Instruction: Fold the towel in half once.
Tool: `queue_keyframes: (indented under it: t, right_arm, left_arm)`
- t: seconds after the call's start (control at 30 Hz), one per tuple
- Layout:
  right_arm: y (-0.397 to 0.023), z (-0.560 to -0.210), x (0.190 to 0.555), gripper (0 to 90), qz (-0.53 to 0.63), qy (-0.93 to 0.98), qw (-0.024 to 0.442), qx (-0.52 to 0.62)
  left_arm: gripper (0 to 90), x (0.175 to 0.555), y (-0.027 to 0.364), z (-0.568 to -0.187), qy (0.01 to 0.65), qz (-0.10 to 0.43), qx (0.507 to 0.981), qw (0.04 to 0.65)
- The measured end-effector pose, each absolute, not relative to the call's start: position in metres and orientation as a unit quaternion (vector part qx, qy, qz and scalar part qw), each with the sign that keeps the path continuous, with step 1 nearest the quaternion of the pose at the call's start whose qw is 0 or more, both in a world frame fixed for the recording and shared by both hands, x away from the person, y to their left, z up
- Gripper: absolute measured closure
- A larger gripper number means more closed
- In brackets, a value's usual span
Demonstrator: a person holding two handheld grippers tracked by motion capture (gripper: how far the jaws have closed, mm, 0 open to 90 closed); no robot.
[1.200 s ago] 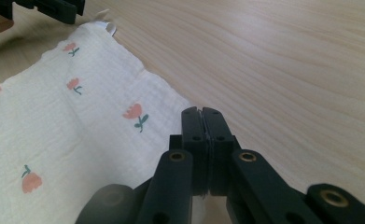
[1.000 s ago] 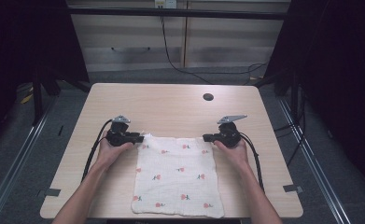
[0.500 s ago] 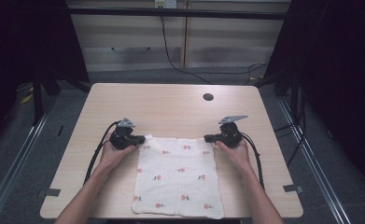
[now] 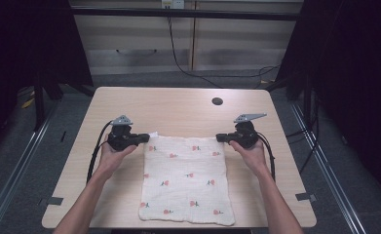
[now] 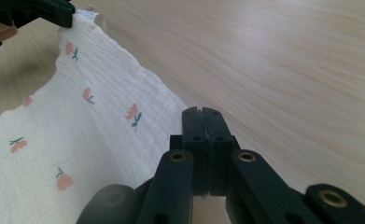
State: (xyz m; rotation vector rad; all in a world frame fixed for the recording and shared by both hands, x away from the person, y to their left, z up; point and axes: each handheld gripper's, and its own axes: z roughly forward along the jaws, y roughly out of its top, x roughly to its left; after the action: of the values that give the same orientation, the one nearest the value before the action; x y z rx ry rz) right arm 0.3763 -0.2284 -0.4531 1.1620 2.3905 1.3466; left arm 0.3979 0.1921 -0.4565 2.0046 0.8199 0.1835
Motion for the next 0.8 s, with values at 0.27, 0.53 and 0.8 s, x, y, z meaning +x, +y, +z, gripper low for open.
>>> queue_keyframes:
  t: [0.27, 0.53, 0.8]
  right_arm:
    - [-0.229, -0.427, 0.379, 89.5, 0.469, 0.794, 0.093, 0.376]
    - [-0.235, -0.406, 0.380, 89.7, 0.486, 0.784, 0.107, 0.372]
    - [-0.244, -0.388, 0.375, 89.8, 0.511, 0.769, 0.119, 0.365]
  left_arm:
    - [85.7, 0.403, 0.195, -0.429, 0.330, 0.090, 0.807, 0.481]
    - [85.9, 0.406, 0.190, -0.404, 0.323, 0.106, 0.796, 0.501]
    - [85.9, 0.405, 0.183, -0.387, 0.308, 0.124, 0.791, 0.514]
